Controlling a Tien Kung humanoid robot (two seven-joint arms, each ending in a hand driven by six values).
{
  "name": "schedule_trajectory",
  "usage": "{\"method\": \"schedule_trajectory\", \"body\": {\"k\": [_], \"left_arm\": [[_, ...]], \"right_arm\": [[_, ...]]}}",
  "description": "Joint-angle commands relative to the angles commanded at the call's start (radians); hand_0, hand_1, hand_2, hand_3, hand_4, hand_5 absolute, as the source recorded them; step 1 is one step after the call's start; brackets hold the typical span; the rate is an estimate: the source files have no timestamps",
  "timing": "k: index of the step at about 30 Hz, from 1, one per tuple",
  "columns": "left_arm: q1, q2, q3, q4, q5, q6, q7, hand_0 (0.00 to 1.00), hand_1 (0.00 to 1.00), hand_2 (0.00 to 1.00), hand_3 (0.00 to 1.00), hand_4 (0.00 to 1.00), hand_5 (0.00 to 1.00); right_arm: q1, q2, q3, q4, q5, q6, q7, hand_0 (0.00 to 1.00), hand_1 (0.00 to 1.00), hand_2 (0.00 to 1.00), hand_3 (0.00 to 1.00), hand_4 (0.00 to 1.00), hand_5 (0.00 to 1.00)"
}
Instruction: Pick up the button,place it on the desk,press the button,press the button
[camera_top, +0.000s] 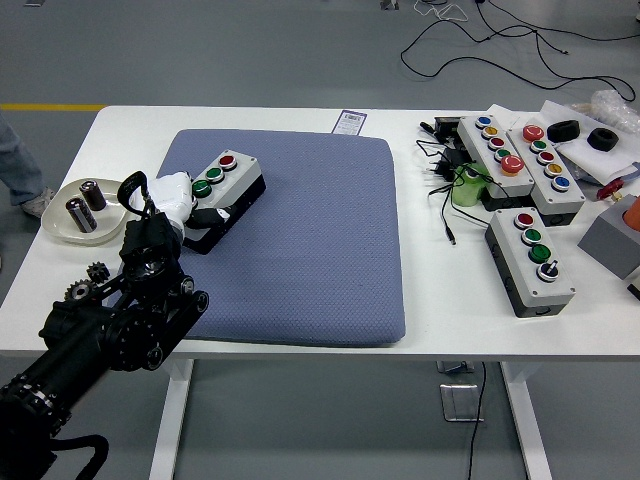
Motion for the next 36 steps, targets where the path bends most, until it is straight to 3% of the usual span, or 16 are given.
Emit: {"method": "schedule_trajectory", "body": {"k": [1, 11, 18, 27, 30, 36], "left_arm": [[0.0, 0.0, 0.007, 0.003, 0.0, 0.0, -0.026, 0.074, 0.053, 0.112, 0.155, 0.027, 0.002], [-0.01, 0.001, 0.065, 0.023, -0.037, -0.006, -0.225, 0.058, 0.041, 0.101, 0.151, 0.019, 0.002], [-0.028, 0.057, 0.099, 0.062, -0.08, 0.036, -0.401, 0.054, 0.038, 0.098, 0.153, 0.014, 0.002], [-0.054, 0.195, 0.203, 0.092, -0.175, 0.157, -0.655, 0.047, 0.016, 0.092, 0.154, 0.014, 0.002], [-0.051, 0.248, 0.245, 0.074, -0.226, 0.191, -0.728, 0.047, 0.016, 0.092, 0.154, 0.014, 0.002], [-0.03, 0.347, 0.323, -0.006, -0.274, 0.242, -0.813, 0.048, 0.002, 0.084, 0.147, 0.008, 0.002]], "right_arm": [[0.0, 0.0, 0.0, 0.0, 0.0, 0.0, 0.0, 0.673, 0.658, 0.674, 0.624, 0.31, 0.173], [0.003, 0.002, 0.006, 0.0, -0.003, -0.001, 0.0, 0.673, 0.658, 0.674, 0.624, 0.31, 0.173], [0.005, 0.004, 0.006, 0.0, -0.002, -0.001, -0.001, 0.673, 0.658, 0.674, 0.624, 0.31, 0.173], [0.008, 0.007, 0.001, 0.0, 0.007, -0.001, -0.002, 0.673, 0.658, 0.674, 0.624, 0.31, 0.173], [0.007, 0.008, 0.005, 0.0, 0.004, -0.001, -0.002, 0.673, 0.658, 0.674, 0.624, 0.31, 0.173], [0.004, 0.012, 0.016, 0.0, -0.003, -0.002, -0.002, 0.673, 0.658, 0.674, 0.624, 0.31, 0.173]]}}
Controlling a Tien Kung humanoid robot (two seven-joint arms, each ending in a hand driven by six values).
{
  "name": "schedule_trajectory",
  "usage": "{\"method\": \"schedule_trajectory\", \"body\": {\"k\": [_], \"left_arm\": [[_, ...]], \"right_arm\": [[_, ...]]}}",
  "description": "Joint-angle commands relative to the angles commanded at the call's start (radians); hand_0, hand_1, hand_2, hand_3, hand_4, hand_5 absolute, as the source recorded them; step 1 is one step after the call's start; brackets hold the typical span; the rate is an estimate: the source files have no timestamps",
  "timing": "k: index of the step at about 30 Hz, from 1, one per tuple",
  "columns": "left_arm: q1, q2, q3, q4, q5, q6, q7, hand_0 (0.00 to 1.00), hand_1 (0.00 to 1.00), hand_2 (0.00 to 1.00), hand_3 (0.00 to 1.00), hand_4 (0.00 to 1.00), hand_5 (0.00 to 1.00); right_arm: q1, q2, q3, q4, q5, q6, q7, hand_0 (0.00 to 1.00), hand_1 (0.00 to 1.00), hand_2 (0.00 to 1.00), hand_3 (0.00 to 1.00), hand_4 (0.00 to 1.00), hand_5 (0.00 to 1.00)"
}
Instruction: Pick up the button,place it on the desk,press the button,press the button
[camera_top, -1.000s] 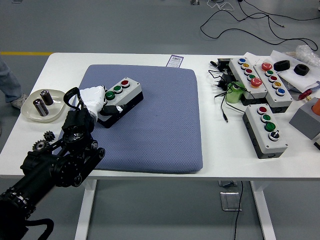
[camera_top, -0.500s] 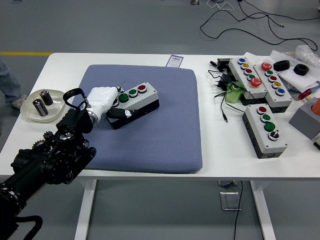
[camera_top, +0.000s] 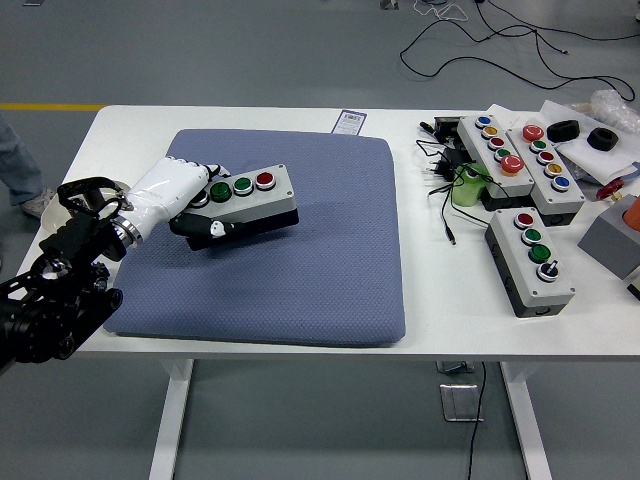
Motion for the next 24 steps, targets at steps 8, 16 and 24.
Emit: {"method": "schedule_trajectory", "body": {"k": [8, 16, 24], "left_arm": [[0.02, 0.111, 0.071, -0.12, -0.02, 0.044, -0.051, 0.04, 0.002, 0.081, 0.145, 0.008, 0.002], [0.018, 0.159, 0.12, -0.151, -0.001, 0.048, -0.066, 0.04, 0.002, 0.078, 0.143, 0.002, 0.002], [0.005, 0.13, 0.141, -0.085, 0.017, 0.075, -0.081, 0.051, 0.002, 0.077, 0.146, 0.002, 0.002]], "right_arm": [[-0.007, 0.004, 0.013, 0.0, -0.013, 0.001, 0.001, 0.673, 0.658, 0.674, 0.624, 0.31, 0.173], [-0.013, 0.006, 0.013, 0.0, -0.015, 0.002, 0.001, 0.673, 0.658, 0.674, 0.624, 0.31, 0.173], [-0.012, 0.009, 0.003, 0.0, -0.009, 0.003, 0.001, 0.673, 0.658, 0.674, 0.624, 0.31, 0.173]]}}
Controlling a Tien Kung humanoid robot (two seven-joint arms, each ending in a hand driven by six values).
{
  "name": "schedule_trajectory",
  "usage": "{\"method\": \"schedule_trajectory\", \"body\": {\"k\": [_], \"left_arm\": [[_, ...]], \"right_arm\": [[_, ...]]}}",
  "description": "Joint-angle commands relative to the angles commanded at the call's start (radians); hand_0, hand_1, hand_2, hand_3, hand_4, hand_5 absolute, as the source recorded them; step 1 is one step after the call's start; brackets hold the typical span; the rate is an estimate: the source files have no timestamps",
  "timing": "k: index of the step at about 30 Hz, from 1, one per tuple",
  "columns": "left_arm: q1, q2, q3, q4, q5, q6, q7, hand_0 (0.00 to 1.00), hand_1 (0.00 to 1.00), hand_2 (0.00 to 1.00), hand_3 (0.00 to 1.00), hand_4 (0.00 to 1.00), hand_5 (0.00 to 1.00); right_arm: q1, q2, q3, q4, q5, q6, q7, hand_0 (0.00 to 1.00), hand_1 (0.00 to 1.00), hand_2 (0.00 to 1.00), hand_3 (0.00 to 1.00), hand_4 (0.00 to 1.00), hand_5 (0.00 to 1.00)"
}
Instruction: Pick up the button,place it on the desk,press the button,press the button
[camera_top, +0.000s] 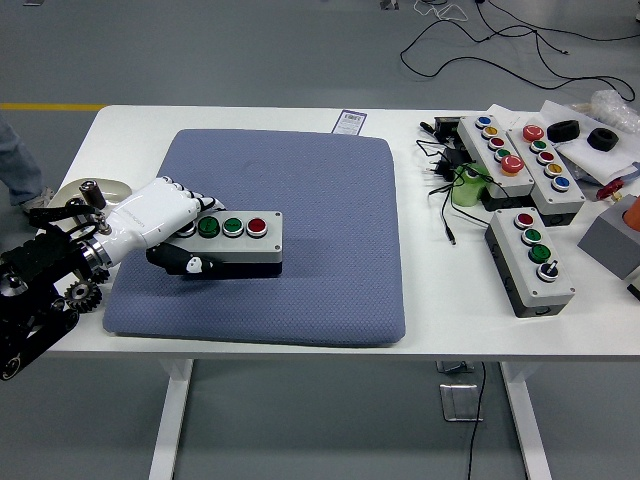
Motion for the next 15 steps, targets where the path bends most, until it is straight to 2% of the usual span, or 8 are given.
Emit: {"method": "schedule_trajectory", "body": {"k": [1, 6, 7, 10, 12, 13, 15], "left_arm": [[-0.001, -0.002, -0.001, 0.004, 0.002, 0.0, 0.0, 0.118, 0.118, 0.182, 0.224, 0.003, 0.002], [-0.002, -0.006, -0.017, 0.022, 0.093, -0.01, 0.031, 0.118, 0.118, 0.182, 0.224, 0.003, 0.002], [-0.001, -0.006, -0.023, 0.023, 0.103, -0.013, 0.034, 0.596, 0.556, 0.64, 0.611, 0.559, 0.002], [0.001, -0.004, -0.04, 0.024, 0.118, -0.023, 0.044, 0.596, 0.556, 0.64, 0.611, 0.559, 0.002], [0.001, -0.002, -0.046, 0.021, 0.127, -0.051, 0.053, 0.596, 0.556, 0.64, 0.611, 0.559, 0.002], [0.002, -0.001, -0.048, 0.019, 0.128, -0.059, 0.056, 0.696, 0.776, 0.9, 0.776, 0.759, 0.08], [0.005, 0.001, -0.052, 0.012, 0.126, -0.087, 0.064, 0.696, 0.776, 0.9, 0.776, 0.759, 0.08]], "right_arm": [[0.0, 0.0, -0.001, 0.0, 0.001, 0.0, 0.0, 0.673, 0.658, 0.674, 0.624, 0.31, 0.173], [0.004, 0.0, -0.01, 0.0, 0.012, 0.0, 0.0, 0.673, 0.658, 0.674, 0.624, 0.31, 0.173], [0.004, 0.0, -0.011, 0.0, 0.013, 0.0, 0.0, 0.673, 0.658, 0.674, 0.624, 0.31, 0.173], [0.005, -0.001, -0.013, 0.0, 0.015, 0.0, 0.0, 0.673, 0.658, 0.674, 0.624, 0.31, 0.173], [0.005, -0.001, -0.014, 0.0, 0.015, 0.001, 0.0, 0.673, 0.658, 0.674, 0.624, 0.31, 0.173], [0.006, -0.001, -0.014, 0.0, 0.014, 0.001, 0.0, 0.673, 0.658, 0.674, 0.624, 0.31, 0.173], [0.006, -0.002, -0.016, 0.0, 0.015, 0.001, 0.0, 0.673, 0.658, 0.674, 0.624, 0.31, 0.173]]}}
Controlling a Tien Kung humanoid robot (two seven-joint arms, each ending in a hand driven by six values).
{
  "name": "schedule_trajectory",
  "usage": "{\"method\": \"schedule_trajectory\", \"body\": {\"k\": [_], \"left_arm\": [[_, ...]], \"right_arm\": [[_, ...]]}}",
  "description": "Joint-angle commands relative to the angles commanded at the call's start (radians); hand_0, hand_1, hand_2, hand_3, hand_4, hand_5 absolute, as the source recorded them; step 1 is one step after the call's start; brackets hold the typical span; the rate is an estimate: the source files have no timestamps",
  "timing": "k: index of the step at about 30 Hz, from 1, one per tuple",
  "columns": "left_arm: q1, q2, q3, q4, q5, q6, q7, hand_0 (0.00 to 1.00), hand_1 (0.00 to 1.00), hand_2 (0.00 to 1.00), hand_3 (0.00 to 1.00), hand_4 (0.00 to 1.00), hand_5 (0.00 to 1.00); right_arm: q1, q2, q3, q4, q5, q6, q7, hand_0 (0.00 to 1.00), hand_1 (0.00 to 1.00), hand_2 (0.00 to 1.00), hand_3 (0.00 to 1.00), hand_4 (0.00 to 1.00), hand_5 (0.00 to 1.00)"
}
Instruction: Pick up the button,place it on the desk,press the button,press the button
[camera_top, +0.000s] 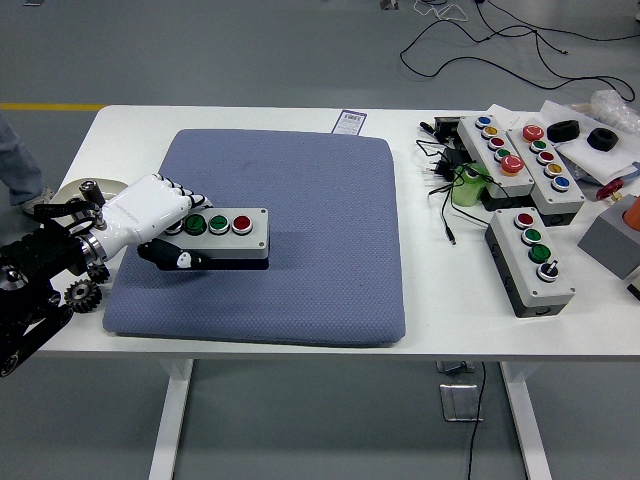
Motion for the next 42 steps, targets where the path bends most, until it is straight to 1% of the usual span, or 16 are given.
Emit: {"method": "schedule_trajectory", "body": {"k": [3, 4, 9, 10, 15, 16, 21, 22, 25, 27, 28, 30, 33, 34, 36, 42], "left_arm": [[0.004, 0.0, -0.004, 0.002, 0.003, -0.017, 0.004, 0.696, 0.776, 0.9, 0.776, 0.759, 0.08], [0.005, 0.0, -0.005, 0.003, 0.006, -0.02, 0.006, 0.902, 0.92, 0.998, 0.86, 0.799, 0.112], [0.024, 0.006, -0.05, -0.039, 0.006, -0.018, 0.017, 0.902, 0.92, 0.998, 0.86, 0.799, 0.112], [0.032, 0.007, -0.066, -0.055, 0.004, -0.031, 0.022, 0.998, 0.981, 0.998, 0.922, 0.824, 0.137], [0.071, 0.021, -0.172, -0.187, 0.012, -0.104, 0.043, 0.998, 0.981, 0.998, 0.922, 0.824, 0.137], [0.079, 0.025, -0.19, -0.213, 0.011, -0.115, 0.046, 0.998, 0.997, 0.998, 0.964, 0.857, 0.152], [0.129, 0.033, -0.268, -0.359, -0.063, -0.142, 0.081, 0.998, 0.997, 0.998, 0.964, 0.857, 0.152], [0.143, 0.033, -0.273, -0.391, -0.064, -0.124, 0.112, 0.696, 0.509, 0.517, 0.87, 0.878, 0.514], [0.163, 0.033, -0.266, -0.468, -0.019, -0.043, 0.231, 0.696, 0.509, 0.517, 0.87, 0.878, 0.514], [0.177, 0.032, -0.265, -0.517, -0.023, 0.03, 0.315, 0.696, 0.509, 0.517, 0.87, 0.878, 0.514], [0.183, 0.031, -0.267, -0.543, -0.039, 0.054, 0.361, 0.056, 0.002, 0.065, 0.659, 0.766, 0.746], [0.189, 0.031, -0.266, -0.575, -0.063, 0.062, 0.445, 0.056, 0.002, 0.065, 0.659, 0.766, 0.746], [0.197, 0.035, -0.262, -0.605, -0.111, 0.049, 0.524, 0.056, 0.002, 0.065, 0.659, 0.766, 0.746], [0.202, 0.036, -0.263, -0.619, -0.142, 0.02, 0.544, 0.002, 0.002, 0.002, 0.612, 0.691, 0.998], [0.206, 0.038, -0.261, -0.63, -0.18, -0.024, 0.565, 0.002, 0.002, 0.002, 0.612, 0.691, 0.998], [0.222, 0.04, -0.246, -0.65, -0.204, -0.133, 0.6, 0.002, 0.002, 0.002, 0.606, 0.676, 0.998]], "right_arm": [[0.0, 0.0, -0.004, 0.0, 0.004, 0.0, 0.0, 0.673, 0.658, 0.674, 0.624, 0.31, 0.173], [0.0, 0.0, -0.005, 0.0, 0.005, 0.0, 0.0, 0.673, 0.658, 0.674, 0.624, 0.31, 0.173], [0.001, 0.0, -0.007, 0.0, 0.008, 0.0, 0.0, 0.673, 0.658, 0.674, 0.624, 0.31, 0.173], [0.001, 0.0, -0.006, 0.0, 0.008, -0.001, 0.0, 0.673, 0.658, 0.674, 0.624, 0.31, 0.173], [0.002, 0.0, -0.003, 0.0, 0.005, -0.001, 0.001, 0.673, 0.658, 0.674, 0.624, 0.31, 0.173], [0.002, 0.0, -0.003, 0.0, 0.005, -0.001, 0.001, 0.673, 0.658, 0.674, 0.624, 0.31, 0.173], [0.002, -0.001, -0.002, 0.0, 0.004, -0.002, 0.001, 0.673, 0.658, 0.674, 0.624, 0.31, 0.173], [0.002, -0.001, -0.003, 0.0, 0.004, -0.002, 0.001, 0.673, 0.658, 0.674, 0.624, 0.31, 0.173], [0.002, -0.001, -0.004, 0.0, 0.004, -0.001, 0.001, 0.673, 0.658, 0.674, 0.624, 0.31, 0.173], [0.002, -0.001, -0.008, 0.0, 0.005, -0.001, 0.001, 0.673, 0.658, 0.674, 0.624, 0.31, 0.173], [0.002, -0.001, -0.009, 0.0, 0.007, -0.002, 0.001, 0.673, 0.658, 0.674, 0.624, 0.31, 0.173], [0.002, -0.001, -0.01, 0.0, 0.006, -0.001, 0.0, 0.673, 0.658, 0.674, 0.624, 0.31, 0.173], [0.002, -0.001, -0.012, 0.0, 0.006, -0.001, 0.0, 0.673, 0.658, 0.674, 0.624, 0.31, 0.173], [0.002, -0.001, -0.012, 0.0, 0.008, -0.002, 0.0, 0.673, 0.658, 0.674, 0.624, 0.31, 0.173], [0.002, 0.0, -0.011, 0.0, 0.008, -0.002, 0.0, 0.673, 0.658, 0.674, 0.624, 0.31, 0.173], [0.001, 0.0, -0.002, 0.0, -0.001, -0.002, 0.0, 0.673, 0.658, 0.674, 0.624, 0.31, 0.173]]}}
